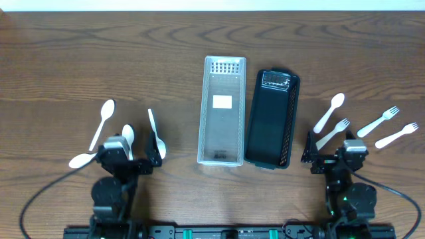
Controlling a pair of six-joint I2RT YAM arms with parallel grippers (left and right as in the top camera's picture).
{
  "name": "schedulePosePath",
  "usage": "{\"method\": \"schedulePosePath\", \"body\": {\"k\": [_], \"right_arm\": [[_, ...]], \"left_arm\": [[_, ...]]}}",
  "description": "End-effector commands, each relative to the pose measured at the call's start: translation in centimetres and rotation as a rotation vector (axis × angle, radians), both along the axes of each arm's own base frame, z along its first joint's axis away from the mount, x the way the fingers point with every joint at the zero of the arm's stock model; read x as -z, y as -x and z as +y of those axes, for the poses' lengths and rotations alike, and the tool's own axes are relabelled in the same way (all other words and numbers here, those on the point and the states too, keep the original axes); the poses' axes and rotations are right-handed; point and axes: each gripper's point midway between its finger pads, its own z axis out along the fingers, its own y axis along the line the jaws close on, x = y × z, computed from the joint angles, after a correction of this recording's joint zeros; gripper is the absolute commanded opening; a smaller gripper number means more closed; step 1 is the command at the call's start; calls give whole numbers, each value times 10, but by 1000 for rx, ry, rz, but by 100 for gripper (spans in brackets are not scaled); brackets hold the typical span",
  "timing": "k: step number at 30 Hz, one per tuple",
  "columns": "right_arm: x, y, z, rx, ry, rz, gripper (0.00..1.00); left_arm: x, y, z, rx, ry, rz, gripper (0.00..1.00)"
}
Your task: Pack container
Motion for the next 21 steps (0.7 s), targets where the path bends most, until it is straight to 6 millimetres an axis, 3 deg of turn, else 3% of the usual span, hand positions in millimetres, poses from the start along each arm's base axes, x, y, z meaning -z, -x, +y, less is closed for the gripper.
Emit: {"method": "schedulePosePath", "body": {"k": [1,6,12,18,21], "right_arm": [[-33,-3,-8,37,3,-5,99],[-56,-23,-18,72,24,124,99],[-81,-62,-19,40,76,393,99],[-74,-87,-27,36,50,801,99],[-69,-103,-26,21,40,877,99]], "left_arm": [[-50,-12,2,-21,12,-22,98],[-76,-44,0,-23,1,117,98],[-81,-71,-1,-21,-32,405,98],[-78,-76,-2,28,-118,671,98],[-78,-75,-9,63,-99,699,98]]}}
